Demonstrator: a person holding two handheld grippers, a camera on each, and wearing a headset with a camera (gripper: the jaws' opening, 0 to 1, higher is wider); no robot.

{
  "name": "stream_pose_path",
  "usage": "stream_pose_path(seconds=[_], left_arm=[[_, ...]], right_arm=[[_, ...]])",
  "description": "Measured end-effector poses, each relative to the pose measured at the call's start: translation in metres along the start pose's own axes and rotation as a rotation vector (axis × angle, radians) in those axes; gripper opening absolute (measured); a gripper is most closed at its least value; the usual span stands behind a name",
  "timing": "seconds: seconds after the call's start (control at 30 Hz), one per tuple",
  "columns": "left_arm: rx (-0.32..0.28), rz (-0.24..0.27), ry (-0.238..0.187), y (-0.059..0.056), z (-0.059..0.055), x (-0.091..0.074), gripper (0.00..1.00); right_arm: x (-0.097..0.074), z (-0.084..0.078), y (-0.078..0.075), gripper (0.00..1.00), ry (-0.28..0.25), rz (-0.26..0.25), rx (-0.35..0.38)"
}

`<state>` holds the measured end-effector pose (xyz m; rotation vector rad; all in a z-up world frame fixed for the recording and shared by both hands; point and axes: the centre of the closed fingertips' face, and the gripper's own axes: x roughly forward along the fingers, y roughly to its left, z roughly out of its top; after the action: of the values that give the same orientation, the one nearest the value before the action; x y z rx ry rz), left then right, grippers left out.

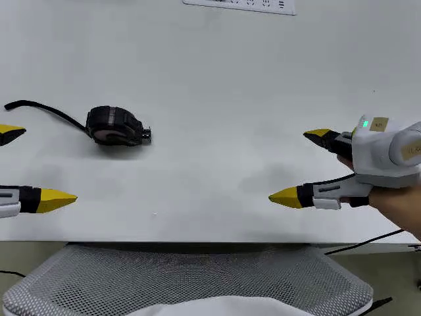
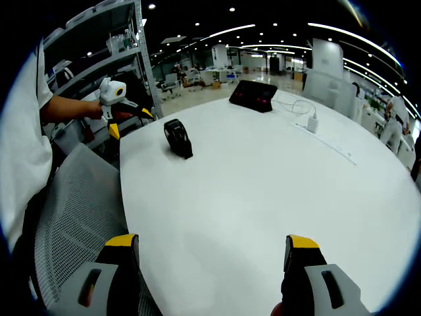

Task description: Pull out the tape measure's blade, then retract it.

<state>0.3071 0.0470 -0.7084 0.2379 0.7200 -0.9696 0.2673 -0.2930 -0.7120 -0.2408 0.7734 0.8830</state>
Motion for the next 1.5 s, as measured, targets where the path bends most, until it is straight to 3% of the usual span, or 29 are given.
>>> stream_pose_path(seconds=[0.8,1.5], left_arm=[[0.057,-0.062,0.024,0.004,0.012,0.028,0.91],[0.165,-0.112,0.099,0.016,0.02,0.056,0.88]], right_arm=[[0.03,0.013,-0.003,0.91,0.011,0.05,-0.052],[0.065,0.036,-0.002,0.91,0.014,0.115,-0.13]])
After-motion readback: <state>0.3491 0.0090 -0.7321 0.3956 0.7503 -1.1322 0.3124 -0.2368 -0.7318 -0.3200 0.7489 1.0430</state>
